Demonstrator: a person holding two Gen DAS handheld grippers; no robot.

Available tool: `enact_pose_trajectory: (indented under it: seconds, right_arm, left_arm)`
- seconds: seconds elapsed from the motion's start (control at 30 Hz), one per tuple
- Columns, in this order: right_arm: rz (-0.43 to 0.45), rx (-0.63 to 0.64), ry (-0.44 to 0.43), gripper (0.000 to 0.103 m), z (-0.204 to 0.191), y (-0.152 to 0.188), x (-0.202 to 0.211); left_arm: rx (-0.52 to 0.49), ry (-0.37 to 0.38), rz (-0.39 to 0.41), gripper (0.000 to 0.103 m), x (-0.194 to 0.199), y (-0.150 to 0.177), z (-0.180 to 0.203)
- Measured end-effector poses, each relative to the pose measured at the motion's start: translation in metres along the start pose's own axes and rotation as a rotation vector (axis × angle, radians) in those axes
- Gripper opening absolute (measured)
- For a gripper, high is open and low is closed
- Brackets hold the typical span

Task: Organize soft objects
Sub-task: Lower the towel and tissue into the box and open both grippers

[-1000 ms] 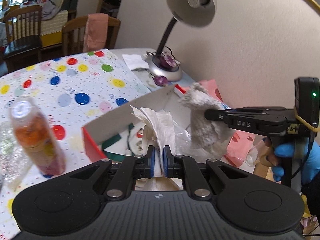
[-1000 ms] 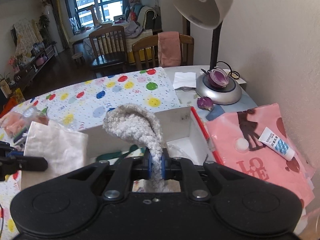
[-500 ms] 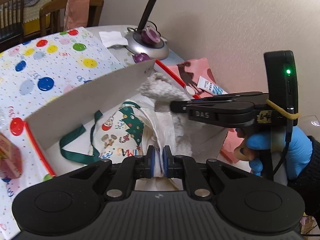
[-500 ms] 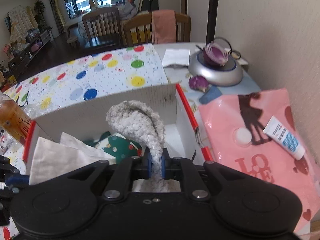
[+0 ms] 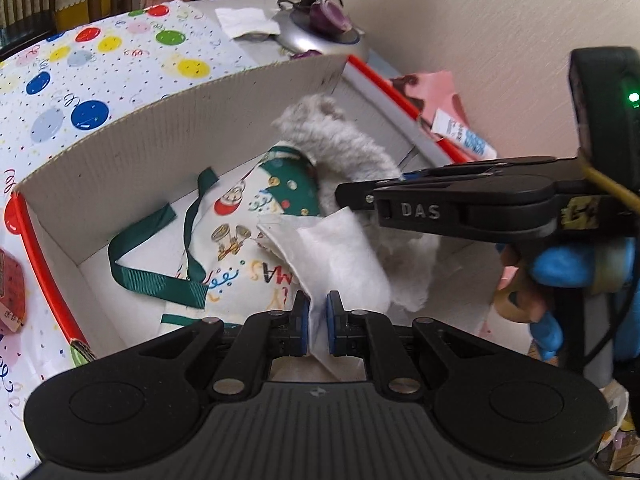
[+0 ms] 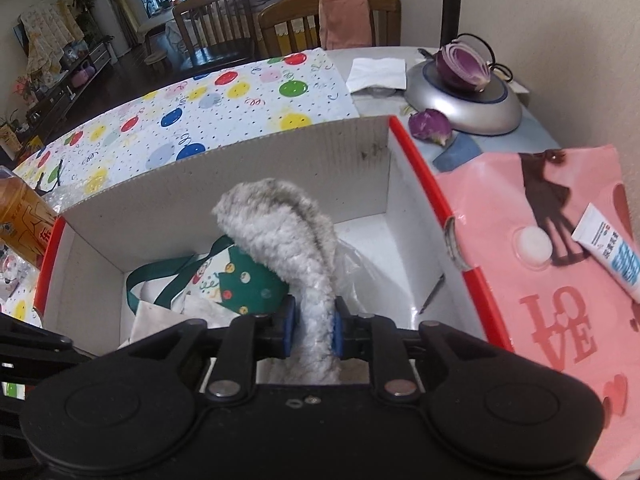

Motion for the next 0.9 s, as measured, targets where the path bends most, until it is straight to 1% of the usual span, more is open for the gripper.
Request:
enact_pose_trajectory:
  seconds: [0.07, 0.13, 0.2, 0.3, 0.47, 0.6, 0.63, 0.7, 0.73, 0.77, 0.8, 0.83, 0.87, 0.9]
  right_arm:
    - [-0.007, -0.004, -0.006, 0.022, 0.000, 0.001, -0.001]
    - [-0.014, 0.000, -0.016, 0.027, -0.001, 0.001, -0.001]
    - [-0.021, 0.004, -0.026, 0.036, -0.003, 0.003, 0.000]
    - [-0.019, 0.008, -0.040, 0.045, -0.005, 0.004, 0.004]
    - [-0.008, 0.014, -0.062, 0.053, -0.008, 0.006, 0.013]
    - [0.004, 0.014, -0.080, 0.061, -0.009, 0.007, 0.022]
    - [0.009, 0.015, -0.084, 0.062, -0.009, 0.008, 0.025]
    - [0.018, 0.013, -0.087, 0.063, -0.010, 0.009, 0.030]
    - [0.024, 0.011, -0.087, 0.063, -0.010, 0.009, 0.033]
    - [0.028, 0.008, -0.085, 0.064, -0.010, 0.009, 0.035]
    - [0.031, 0.005, -0.086, 0.067, -0.011, 0.010, 0.038]
    - [0.034, 0.001, -0.089, 0.068, -0.010, 0.009, 0.040]
    - [0.037, -0.002, -0.090, 0.068, -0.010, 0.009, 0.042]
    - [0.042, -0.005, -0.091, 0.068, -0.010, 0.010, 0.046]
  left_arm:
    - [-0.004, -0.008, -0.009, 0.009, -0.002, 0.001, 0.000]
    - [-0.008, -0.011, -0.014, 0.009, -0.003, 0.001, 0.001]
    - [-0.013, -0.018, -0.014, 0.009, -0.004, 0.002, 0.002]
    - [-0.027, -0.025, -0.002, 0.009, -0.002, 0.003, 0.004]
    - [-0.034, -0.020, 0.008, 0.009, 0.002, 0.005, 0.004]
    - [-0.048, -0.032, 0.019, 0.010, 0.006, 0.007, 0.006]
    - [-0.050, -0.033, 0.018, 0.011, 0.006, 0.007, 0.006]
    - [-0.052, -0.033, 0.018, 0.017, 0.007, 0.008, 0.006]
    - [-0.052, -0.032, 0.021, 0.026, 0.008, 0.008, 0.007]
    - [-0.051, -0.028, 0.026, 0.040, 0.010, 0.009, 0.007]
    - [-0.052, -0.023, 0.033, 0.050, 0.012, 0.010, 0.007]
    - [-0.052, -0.021, 0.045, 0.069, 0.014, 0.010, 0.007]
    - [-0.054, -0.022, 0.062, 0.072, 0.018, 0.010, 0.008]
    - [-0.056, -0.020, 0.073, 0.072, 0.021, 0.010, 0.009]
Point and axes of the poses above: each gripper's, at about its wrist camera, not at the fingertips, and x roughly against the way its jaws point, z to its right, y to its underside, the point moved 1 cm from there along -x, roughly the way its jaws point, and after that the axes turned 7 degrees about -y, right-handed, at the moved point
